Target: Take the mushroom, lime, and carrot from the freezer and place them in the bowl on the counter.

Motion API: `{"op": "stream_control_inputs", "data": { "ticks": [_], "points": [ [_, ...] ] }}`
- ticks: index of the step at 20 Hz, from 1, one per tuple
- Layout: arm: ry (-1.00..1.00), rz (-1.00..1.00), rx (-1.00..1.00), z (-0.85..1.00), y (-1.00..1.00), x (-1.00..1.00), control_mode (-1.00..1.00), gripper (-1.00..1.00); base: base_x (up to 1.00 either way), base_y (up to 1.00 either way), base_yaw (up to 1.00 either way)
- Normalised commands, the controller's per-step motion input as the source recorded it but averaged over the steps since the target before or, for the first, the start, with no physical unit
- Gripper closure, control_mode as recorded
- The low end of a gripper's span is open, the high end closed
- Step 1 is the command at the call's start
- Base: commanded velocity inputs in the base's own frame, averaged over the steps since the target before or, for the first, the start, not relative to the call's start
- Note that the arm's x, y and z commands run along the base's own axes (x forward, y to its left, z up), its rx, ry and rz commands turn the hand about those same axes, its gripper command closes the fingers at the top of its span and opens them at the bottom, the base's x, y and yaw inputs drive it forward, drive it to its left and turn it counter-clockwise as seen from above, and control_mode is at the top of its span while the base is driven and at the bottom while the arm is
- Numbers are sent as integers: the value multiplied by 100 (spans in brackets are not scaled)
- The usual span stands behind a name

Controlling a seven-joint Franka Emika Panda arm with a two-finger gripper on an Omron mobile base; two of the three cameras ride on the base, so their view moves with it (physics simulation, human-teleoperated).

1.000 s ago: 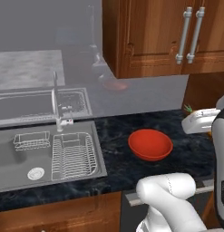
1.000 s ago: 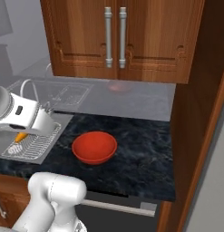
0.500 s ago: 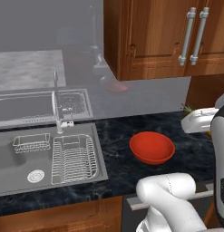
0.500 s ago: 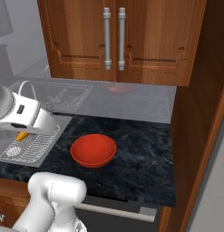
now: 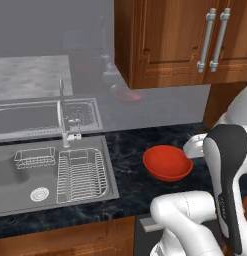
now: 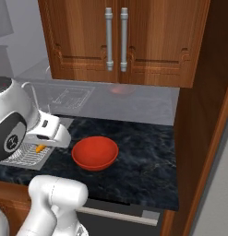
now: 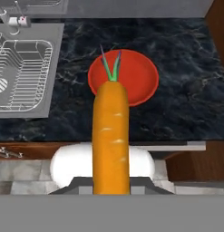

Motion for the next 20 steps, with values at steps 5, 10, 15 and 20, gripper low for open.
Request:
{"op": "stream_control_inputs", "data": {
  "ticks": [5,10,15,20],
  "points": [
    [10,0,1,-66,-7,66,-100,100,0,0,0],
    [6,0,1,-63,-12,75,-100,100,0,0,0],
    [7,2,4,-46,-23,74,-100,100,0,0,0],
    [8,0,1,-52,-4,77,-100,100,0,0,0]
  ]
}}
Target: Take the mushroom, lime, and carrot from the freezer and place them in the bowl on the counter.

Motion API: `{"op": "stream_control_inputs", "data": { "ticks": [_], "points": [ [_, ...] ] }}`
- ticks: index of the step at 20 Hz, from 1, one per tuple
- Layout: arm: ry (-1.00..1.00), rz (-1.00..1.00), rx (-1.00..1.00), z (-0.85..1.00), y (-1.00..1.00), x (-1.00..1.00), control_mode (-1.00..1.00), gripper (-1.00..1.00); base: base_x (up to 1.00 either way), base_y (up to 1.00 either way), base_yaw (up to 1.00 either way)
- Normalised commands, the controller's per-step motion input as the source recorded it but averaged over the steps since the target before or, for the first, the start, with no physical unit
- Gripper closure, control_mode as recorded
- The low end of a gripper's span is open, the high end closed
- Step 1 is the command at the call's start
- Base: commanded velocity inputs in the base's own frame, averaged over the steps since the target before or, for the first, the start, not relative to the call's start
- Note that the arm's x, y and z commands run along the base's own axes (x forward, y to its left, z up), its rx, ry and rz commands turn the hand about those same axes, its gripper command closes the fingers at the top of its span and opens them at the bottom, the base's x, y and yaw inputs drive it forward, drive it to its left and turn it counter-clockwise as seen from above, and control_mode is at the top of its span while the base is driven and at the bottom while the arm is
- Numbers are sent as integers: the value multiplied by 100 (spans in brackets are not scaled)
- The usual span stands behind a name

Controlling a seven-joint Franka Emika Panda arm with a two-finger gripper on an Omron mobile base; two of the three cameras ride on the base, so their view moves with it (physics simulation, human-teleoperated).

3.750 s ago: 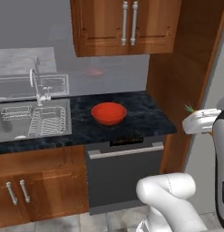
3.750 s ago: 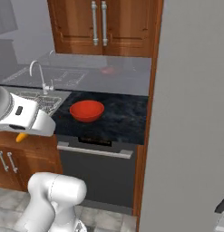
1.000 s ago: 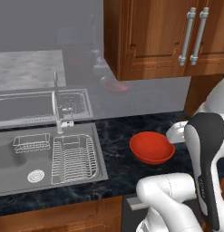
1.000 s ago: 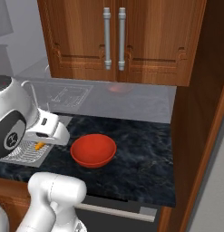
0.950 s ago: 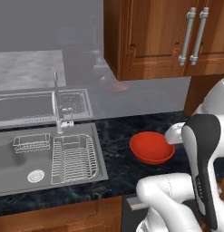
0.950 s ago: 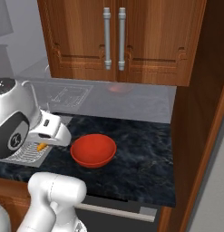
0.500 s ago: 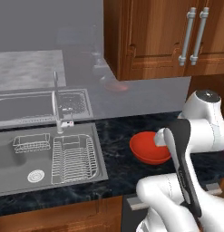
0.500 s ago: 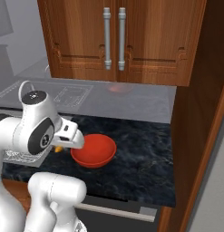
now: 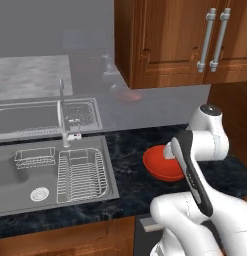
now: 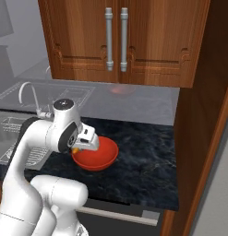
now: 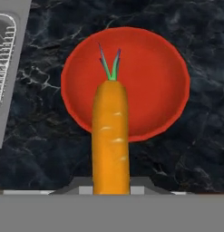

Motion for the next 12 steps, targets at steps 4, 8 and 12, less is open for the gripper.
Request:
{"op": "stream_control_inputs", "data": {
  "ticks": [4,8,12],
  "points": [
    [8,0,0,-59,0,75,-100,100,0,0,0],
    [6,0,0,-64,0,66,-100,100,0,0,0],
    [7,0,0,-52,0,64,-100,100,0,0,0]
  ]
}}
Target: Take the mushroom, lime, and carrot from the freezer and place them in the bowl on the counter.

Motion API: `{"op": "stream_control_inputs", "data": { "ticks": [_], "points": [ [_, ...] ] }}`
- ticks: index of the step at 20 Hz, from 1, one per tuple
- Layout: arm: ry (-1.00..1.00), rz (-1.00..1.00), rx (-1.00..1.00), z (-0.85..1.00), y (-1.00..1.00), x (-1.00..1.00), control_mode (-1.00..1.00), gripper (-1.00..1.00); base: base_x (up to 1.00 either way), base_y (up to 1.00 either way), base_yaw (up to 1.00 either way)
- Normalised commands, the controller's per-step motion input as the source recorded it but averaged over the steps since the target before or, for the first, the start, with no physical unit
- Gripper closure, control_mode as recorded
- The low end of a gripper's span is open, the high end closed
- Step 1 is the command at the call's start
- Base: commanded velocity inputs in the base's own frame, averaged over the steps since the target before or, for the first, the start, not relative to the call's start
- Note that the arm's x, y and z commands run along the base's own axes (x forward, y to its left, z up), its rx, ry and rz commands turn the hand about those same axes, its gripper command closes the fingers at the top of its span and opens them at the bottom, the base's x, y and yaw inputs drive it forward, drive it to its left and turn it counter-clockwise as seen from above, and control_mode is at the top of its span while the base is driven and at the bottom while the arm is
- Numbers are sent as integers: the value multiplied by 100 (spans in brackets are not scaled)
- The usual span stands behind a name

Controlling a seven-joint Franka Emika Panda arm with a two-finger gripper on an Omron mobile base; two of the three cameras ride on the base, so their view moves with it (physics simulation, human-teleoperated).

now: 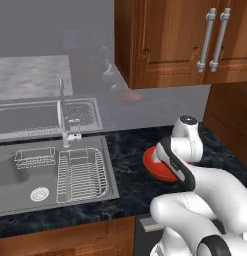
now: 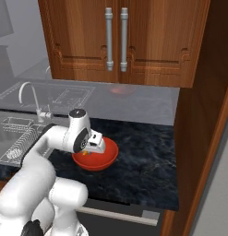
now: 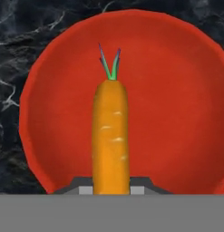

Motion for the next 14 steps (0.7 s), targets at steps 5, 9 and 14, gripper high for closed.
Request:
{"op": "stream_control_inputs", "data": {
  "ticks": [5,9,14],
  "points": [
    [9,0,1,-47,-3,30,-100,100,0,0,0],
    [6,0,1,-41,-4,26,-100,100,0,0,0],
    [3,0,0,-37,0,18,-100,100,0,0,0]
  ]
}}
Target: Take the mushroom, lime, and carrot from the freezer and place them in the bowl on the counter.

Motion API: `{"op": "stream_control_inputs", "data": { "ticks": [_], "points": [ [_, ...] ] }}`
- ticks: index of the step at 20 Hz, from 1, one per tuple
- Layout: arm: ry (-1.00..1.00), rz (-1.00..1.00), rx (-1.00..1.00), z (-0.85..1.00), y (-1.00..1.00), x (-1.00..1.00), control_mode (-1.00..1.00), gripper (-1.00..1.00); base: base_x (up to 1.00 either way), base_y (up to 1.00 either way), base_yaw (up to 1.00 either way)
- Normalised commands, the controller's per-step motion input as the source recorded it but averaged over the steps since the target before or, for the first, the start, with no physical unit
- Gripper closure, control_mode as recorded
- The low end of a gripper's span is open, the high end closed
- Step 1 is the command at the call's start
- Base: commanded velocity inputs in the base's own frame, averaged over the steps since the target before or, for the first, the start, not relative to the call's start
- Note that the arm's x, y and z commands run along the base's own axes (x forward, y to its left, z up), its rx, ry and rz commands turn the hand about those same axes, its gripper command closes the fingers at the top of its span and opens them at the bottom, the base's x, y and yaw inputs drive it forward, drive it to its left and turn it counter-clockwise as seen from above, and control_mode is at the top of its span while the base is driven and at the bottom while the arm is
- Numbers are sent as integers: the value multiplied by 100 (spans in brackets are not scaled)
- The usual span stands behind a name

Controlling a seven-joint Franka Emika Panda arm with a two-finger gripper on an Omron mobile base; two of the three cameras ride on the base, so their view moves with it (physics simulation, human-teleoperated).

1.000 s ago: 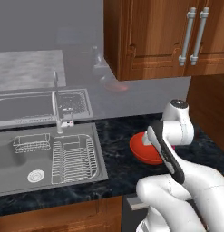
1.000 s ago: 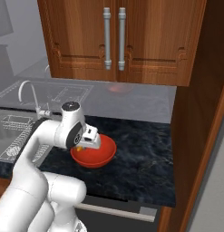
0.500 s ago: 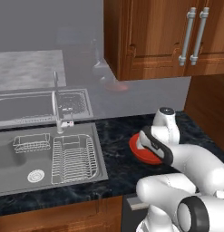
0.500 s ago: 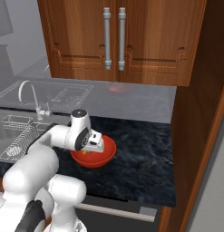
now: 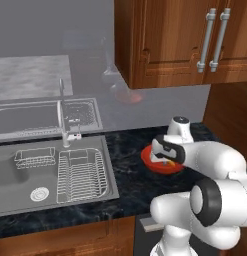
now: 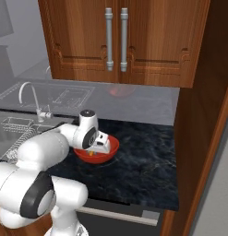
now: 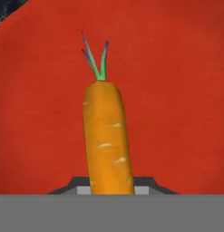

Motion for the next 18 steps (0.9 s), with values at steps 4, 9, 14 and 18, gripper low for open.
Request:
{"op": "stream_control_inputs", "data": {
  "ticks": [4,9,14,18],
  "points": [
    [2,0,0,-17,0,0,-100,-100,0,0,0],
    [0,0,0,0,0,0,-100,-100,0,0,0],
    [-2,0,0,1,0,-6,-100,-100,0,0,0],
    [-11,0,0,38,0,-24,-100,-100,0,0,0]
  ]
}}
